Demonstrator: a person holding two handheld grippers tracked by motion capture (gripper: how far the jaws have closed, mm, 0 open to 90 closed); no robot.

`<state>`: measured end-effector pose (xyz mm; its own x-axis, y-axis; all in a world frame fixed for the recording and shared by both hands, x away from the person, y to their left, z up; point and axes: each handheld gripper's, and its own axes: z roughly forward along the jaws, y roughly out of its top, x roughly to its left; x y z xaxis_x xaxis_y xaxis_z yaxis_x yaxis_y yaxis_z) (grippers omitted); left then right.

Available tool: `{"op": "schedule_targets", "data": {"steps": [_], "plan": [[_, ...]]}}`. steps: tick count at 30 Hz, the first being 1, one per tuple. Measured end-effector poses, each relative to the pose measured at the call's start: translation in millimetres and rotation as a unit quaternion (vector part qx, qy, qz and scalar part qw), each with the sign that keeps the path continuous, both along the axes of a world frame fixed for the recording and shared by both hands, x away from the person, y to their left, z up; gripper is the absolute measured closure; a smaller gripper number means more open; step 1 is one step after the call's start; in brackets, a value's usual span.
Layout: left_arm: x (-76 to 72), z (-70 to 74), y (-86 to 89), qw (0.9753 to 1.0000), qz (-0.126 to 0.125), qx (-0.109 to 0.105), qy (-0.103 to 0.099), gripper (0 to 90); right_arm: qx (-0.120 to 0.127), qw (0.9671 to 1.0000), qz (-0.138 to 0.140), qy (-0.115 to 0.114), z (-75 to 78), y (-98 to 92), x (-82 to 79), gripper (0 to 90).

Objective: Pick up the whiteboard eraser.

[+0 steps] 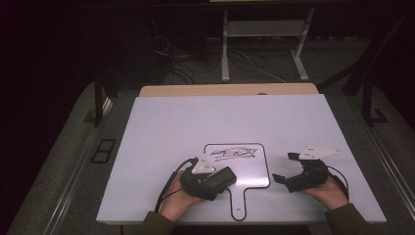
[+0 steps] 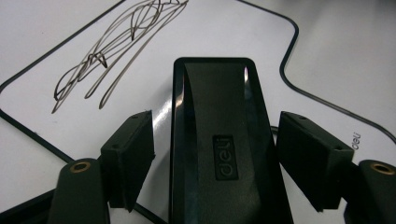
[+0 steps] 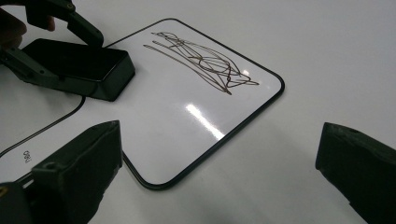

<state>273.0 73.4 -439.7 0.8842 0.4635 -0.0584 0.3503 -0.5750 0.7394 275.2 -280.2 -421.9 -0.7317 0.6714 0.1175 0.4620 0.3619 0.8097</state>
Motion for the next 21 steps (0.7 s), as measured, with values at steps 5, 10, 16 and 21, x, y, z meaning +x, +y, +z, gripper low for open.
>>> {"op": "schedule_targets", "data": {"steps": [5,10,16,21], "plan": [[-1.1,-1.5,-0.6,1.0,-0.006,0.007,-0.001,29.9,0.0,1.0,0.001,0.0,-0.3,0.0,0.0,0.0],[-1.1,-2.6,-1.0,1.0,-0.005,0.006,0.004,34.0,0.0,1.0,0.001,0.0,-0.4,0.1,0.2,0.0],[-1.1,-4.3,-1.9,0.9999,-0.005,0.012,0.005,36.8,0.001,1.0,0.0,0.001,-0.4,0.0,0.5,0.0],[-1.2,-4.9,-2.4,0.9999,-0.004,0.014,0.004,37.2,0.004,1.0,-0.001,0.002,-0.5,0.0,0.5,0.0]]}}
